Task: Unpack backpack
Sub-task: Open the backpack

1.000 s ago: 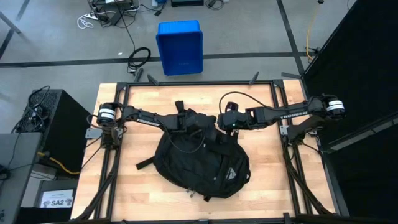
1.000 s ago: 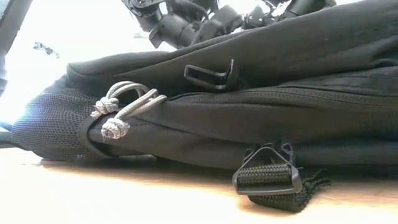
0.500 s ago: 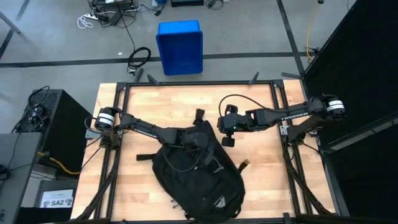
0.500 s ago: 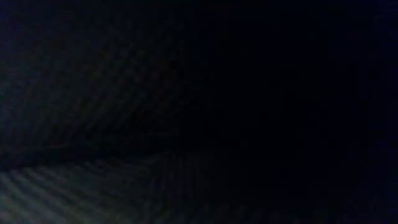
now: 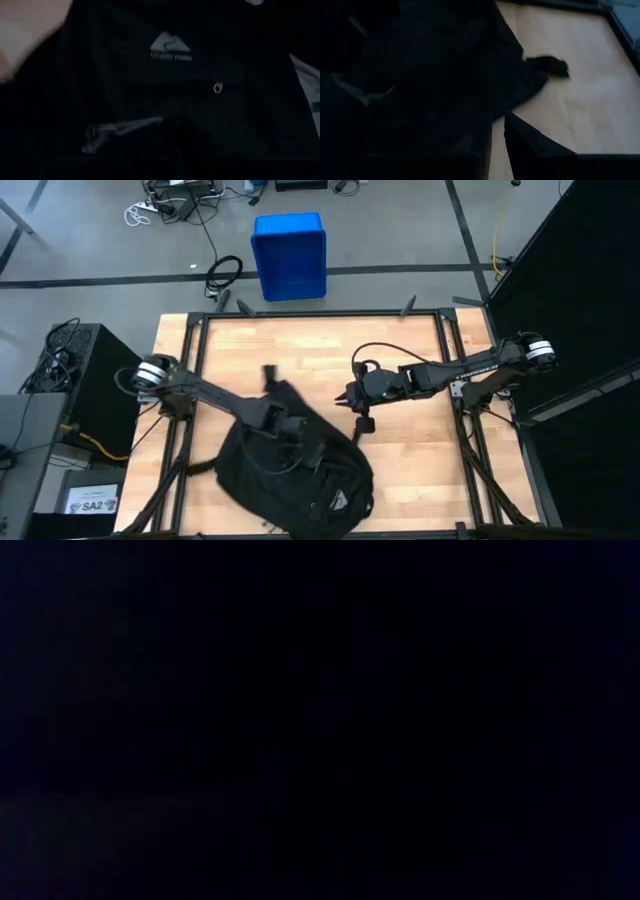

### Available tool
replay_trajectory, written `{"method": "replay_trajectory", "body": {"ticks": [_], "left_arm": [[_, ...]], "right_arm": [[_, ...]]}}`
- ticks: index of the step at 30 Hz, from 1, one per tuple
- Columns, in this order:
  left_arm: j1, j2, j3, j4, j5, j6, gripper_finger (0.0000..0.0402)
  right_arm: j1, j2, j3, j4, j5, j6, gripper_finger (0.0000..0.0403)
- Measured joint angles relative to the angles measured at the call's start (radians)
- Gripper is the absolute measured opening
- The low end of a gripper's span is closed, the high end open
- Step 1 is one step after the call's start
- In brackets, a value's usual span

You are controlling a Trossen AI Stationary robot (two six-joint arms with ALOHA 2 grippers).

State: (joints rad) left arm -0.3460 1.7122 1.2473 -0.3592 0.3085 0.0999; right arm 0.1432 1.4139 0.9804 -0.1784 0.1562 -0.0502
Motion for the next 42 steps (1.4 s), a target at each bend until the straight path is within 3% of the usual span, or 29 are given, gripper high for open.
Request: {"method": "replay_trajectory", "body": {"ticks": [9,14,19,24,31,38,42], "left_arm": [[-0.091,-0.176,0.0,-0.066,-0.274,-0.118,0.0021],[-0.137,-0.256,0.0,-0.219,-0.43,-0.238,0.0066],[-0.212,-0.282,0.001,-0.44,-0.55,-0.501,0.0124],[-0.315,-0.275,-0.042,-0.624,-0.588,-0.815,0.0161],[-0.451,-0.275,-0.083,-0.789,-0.626,-1.161,0.0173],[-0.51,-0.275,-0.083,-0.933,-0.6,-1.465,0.0173],[-0.514,-0.274,-0.12,-0.941,-0.554,-1.544,0.0173]], "right_arm": [[-0.015,0.0,0.0,0.048,0.001,-0.015,0.0042],[-0.015,0.0,0.0,0.051,0.002,-0.032,0.005],[-0.015,0.0,0.0,0.051,0.002,-0.036,0.0052],[-0.015,0.0,0.0,0.051,0.002,-0.04,0.0052],[-0.015,0.0,0.0,0.062,0.002,-0.034,0.0051],[0.009,0.0,0.0,0.075,0.0,-0.006,0.005],[0.031,0.0,0.0,0.077,0.0,0.005,0.0052]]}}
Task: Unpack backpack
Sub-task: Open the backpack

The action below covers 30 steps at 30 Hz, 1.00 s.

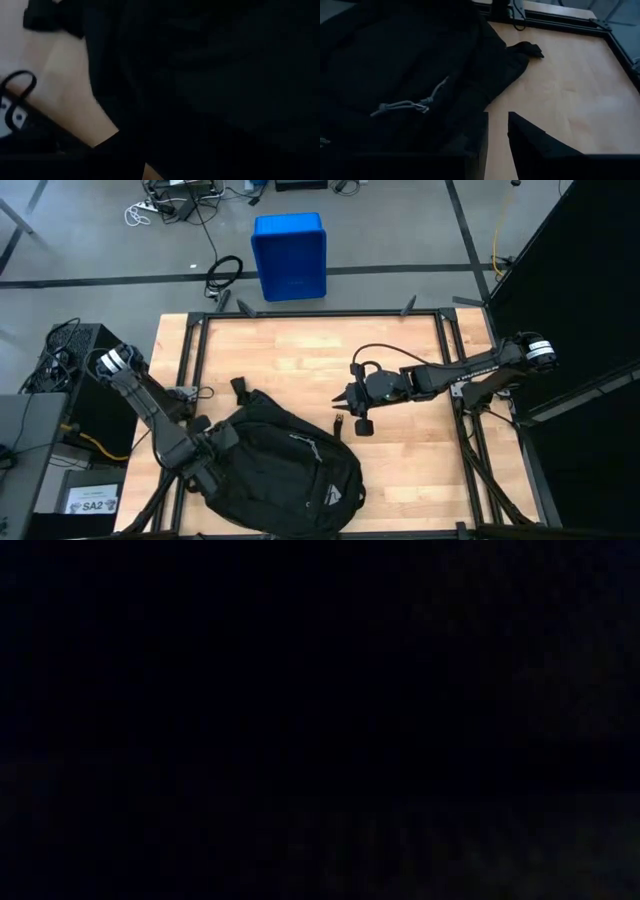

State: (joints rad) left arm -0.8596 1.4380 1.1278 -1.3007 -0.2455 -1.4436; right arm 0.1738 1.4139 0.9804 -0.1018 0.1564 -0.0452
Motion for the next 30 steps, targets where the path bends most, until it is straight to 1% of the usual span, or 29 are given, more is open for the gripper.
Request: {"method": "replay_trajectory", "body": {"ticks": [5,7,10,12,14,15,18,20,26,30], "left_arm": [[0.036,0.0,-0.156,0.074,0.166,-0.021,0.0169],[0.056,0.0,-0.22,0.096,0.175,0.013,0.0158],[0.103,-0.002,-0.289,0.124,0.093,0.077,0.0119],[0.156,0.0,-0.306,0.125,0.0,0.116,0.0075],[0.221,0.001,-0.309,0.134,-0.103,0.194,0.0026],[0.256,0.001,-0.309,0.149,-0.149,0.24,0.0014],[0.366,0.001,-0.309,0.255,-0.257,0.473,0.0007],[0.443,0.001,-0.309,0.377,-0.295,0.673,0.0002],[0.681,0.001,-0.309,0.759,-0.291,1.219,0.0],[0.855,0.001,-0.309,0.968,-0.272,1.489,0.0]], "right_arm": [[0.032,0.0,0.0,0.004,0.0,0.002,0.005],[0.045,0.0,0.0,0.007,0.001,0.002,0.005],[0.064,0.0,0.0,0.019,0.007,0.002,0.0051],[0.074,0.0,0.0,0.032,0.008,0.002,0.005],[0.082,0.0,0.0,0.041,0.008,0.002,0.0047],[0.087,0.0,0.0,0.048,0.008,0.002,0.0045],[0.095,0.0,0.0,0.055,0.009,0.0,0.0042],[0.097,0.0,0.0,0.055,0.011,-0.001,0.004],[0.098,0.0,0.0,0.051,0.011,-0.016,0.004],[0.096,0.0,0.0,0.05,0.011,-0.03,0.0043]]}}
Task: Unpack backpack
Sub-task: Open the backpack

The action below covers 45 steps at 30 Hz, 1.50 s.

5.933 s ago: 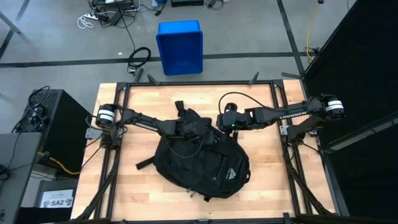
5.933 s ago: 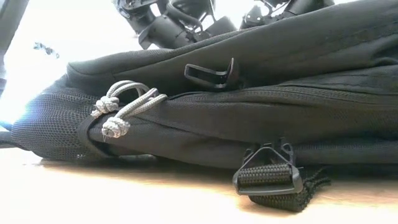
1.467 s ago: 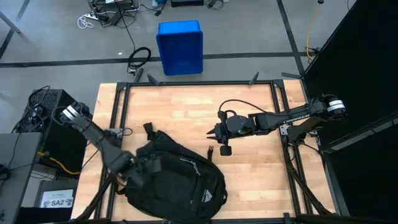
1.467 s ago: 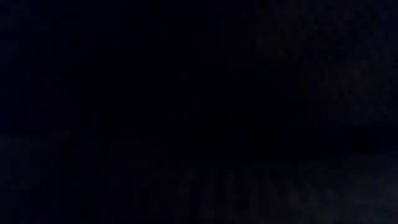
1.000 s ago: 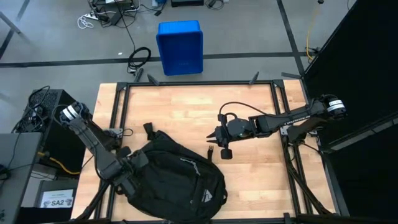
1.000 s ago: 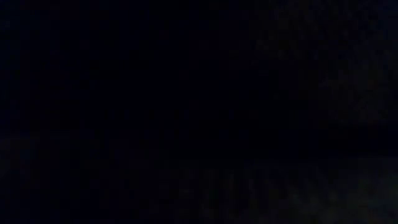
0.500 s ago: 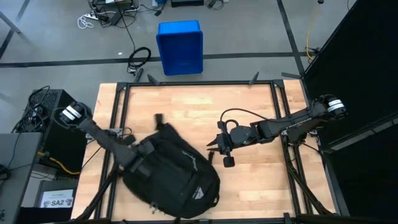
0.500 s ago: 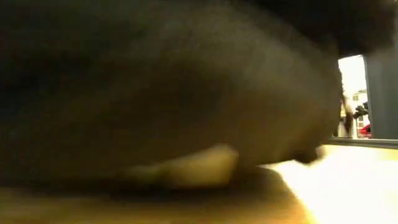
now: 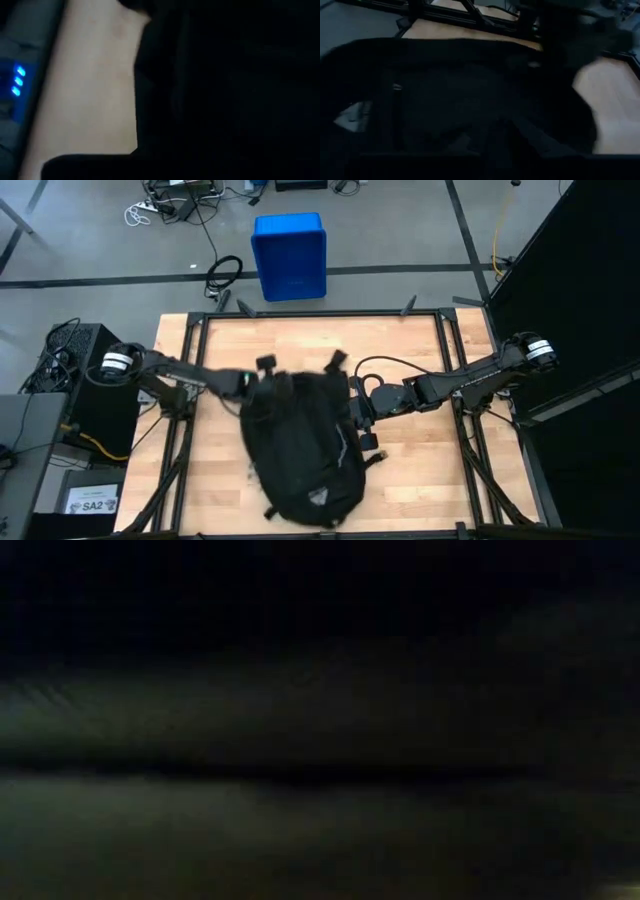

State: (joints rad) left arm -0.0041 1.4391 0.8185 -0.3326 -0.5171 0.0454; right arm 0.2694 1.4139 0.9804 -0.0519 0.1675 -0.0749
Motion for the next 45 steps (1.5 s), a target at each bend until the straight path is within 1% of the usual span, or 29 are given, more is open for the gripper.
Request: {"method": "replay_trajectory", "body": {"ticks": [2,3,6,8,13,15,19,21,23,28,30,31,33,35,37,39,41,45], "left_arm": [[0.079,0.001,0.011,0.052,0.015,0.078,0.0],[0.111,0.001,0.026,0.051,0.023,0.082,0.0],[0.167,-0.01,0.09,-0.027,0.085,0.064,0.0],[0.163,-0.028,0.127,-0.101,0.12,0.045,0.0],[0.1,-0.078,0.195,-0.247,0.142,0.032,0.0],[0.07,-0.1,0.213,-0.289,0.139,0.03,0.0],[0.022,-0.137,0.23,-0.315,0.087,0.033,0.0008],[0.017,-0.147,0.235,-0.302,0.061,0.051,0.0022],[0.016,-0.149,0.237,-0.299,0.052,0.057,0.0045],[0.021,-0.147,0.235,-0.304,0.03,0.07,0.0132],[0.008,-0.154,0.235,-0.31,0.029,0.044,0.0167],[-0.005,-0.157,0.235,-0.319,0.033,0.022,0.0183],[-0.044,-0.17,0.235,-0.367,0.078,-0.031,0.0207],[-0.095,-0.186,0.235,-0.435,0.136,-0.121,0.0219],[-0.166,-0.194,0.232,-0.518,0.163,-0.232,0.0223],[-0.258,-0.2,0.221,-0.579,0.146,-0.336,0.0221],[-0.356,-0.205,0.206,-0.616,0.101,-0.433,0.0217],[-0.541,-0.206,0.175,-0.631,0.015,-0.637,0.0212]], "right_arm": [[-0.002,0.0,0.0,-0.001,0.0,-0.007,0.0043],[-0.003,0.0,0.0,-0.001,0.0,-0.007,0.0043],[-0.006,0.0,0.0,-0.005,0.0,-0.008,0.0041],[-0.006,0.0,0.0,-0.013,0.0,-0.008,0.0041],[-0.015,0.0,0.0,-0.018,0.0,-0.008,0.0047],[-0.019,0.0,0.0,-0.017,0.0,-0.005,0.005],[-0.02,0.0,0.0,-0.004,0.0,-0.004,0.0052],[-0.019,0.0,0.0,0.007,0.0,-0.004,0.0052],[-0.02,0.0,0.0,0.013,0.0,0.003,0.0052],[-0.02,0.0,0.0,0.018,0.0,0.023,0.0052],[-0.019,0.001,0.0,0.018,0.0,0.03,0.0052],[-0.019,0.001,0.0,0.018,-0.001,0.03,0.0053],[-0.019,0.001,0.0,0.021,-0.001,0.031,0.0055],[-0.019,0.003,0.0,0.035,-0.001,0.032,0.0058],[-0.019,0.02,0.0,0.084,-0.001,0.041,0.006],[-0.017,0.055,0.0,0.163,-0.014,0.053,0.0061],[-0.012,0.103,0.0,0.254,-0.038,0.032,0.0062],[-0.006,0.2,0.0,0.368,-0.051,-0.021,0.0061]]}}
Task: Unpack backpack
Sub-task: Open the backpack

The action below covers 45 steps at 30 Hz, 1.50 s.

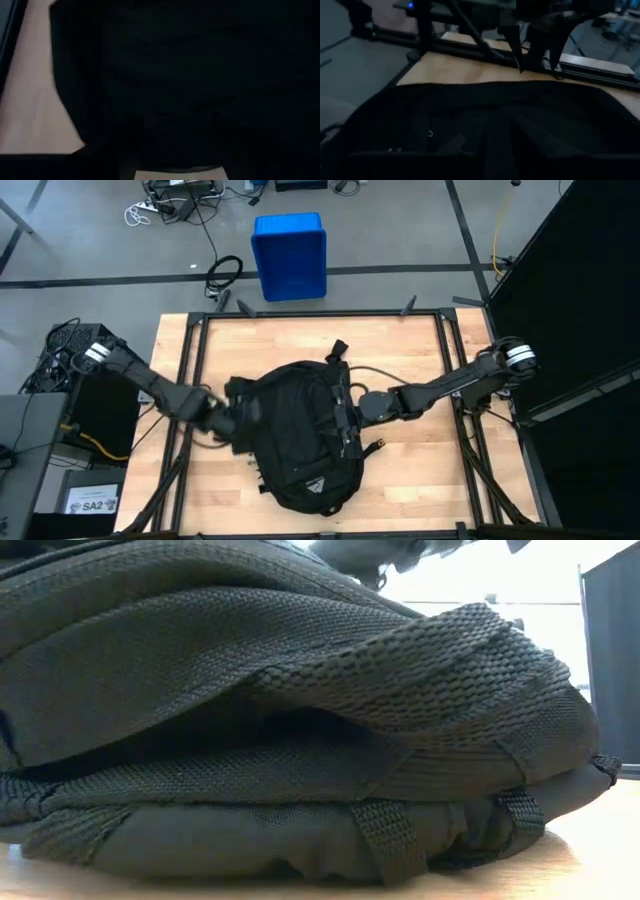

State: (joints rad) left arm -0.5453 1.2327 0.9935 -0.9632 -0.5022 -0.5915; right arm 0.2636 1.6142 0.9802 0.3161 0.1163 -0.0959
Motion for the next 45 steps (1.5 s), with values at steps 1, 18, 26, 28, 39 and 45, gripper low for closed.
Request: {"method": "replay_trajectory", "body": {"ticks": [1,18,26,28,39,45], "left_arm": [[-0.044,0.0,-0.01,0.006,-0.015,-0.055,0.0211],[-0.385,0.127,-0.282,0.371,-0.104,-0.572,0.0211],[-0.385,0.272,-0.28,0.48,-0.088,-0.569,0.0211],[-0.382,0.294,-0.28,0.473,-0.088,-0.582,0.0211],[-0.351,0.311,-0.261,0.471,-0.064,-0.572,0.0109],[-0.351,0.31,-0.204,0.467,0.011,-0.524,0.0015]], "right_arm": [[-0.003,0.018,0.0,0.016,0.002,-0.002,0.0061],[-0.039,0.222,0.246,-0.18,-0.007,-0.012,0.0065],[-0.051,0.226,0.248,-0.164,-0.004,0.013,0.0063],[-0.052,0.226,0.247,-0.161,-0.003,0.013,0.0063],[-0.056,0.226,0.247,-0.142,0.004,0.014,0.0062],[-0.056,0.226,0.247,-0.13,0.006,0.015,0.0066]]}}
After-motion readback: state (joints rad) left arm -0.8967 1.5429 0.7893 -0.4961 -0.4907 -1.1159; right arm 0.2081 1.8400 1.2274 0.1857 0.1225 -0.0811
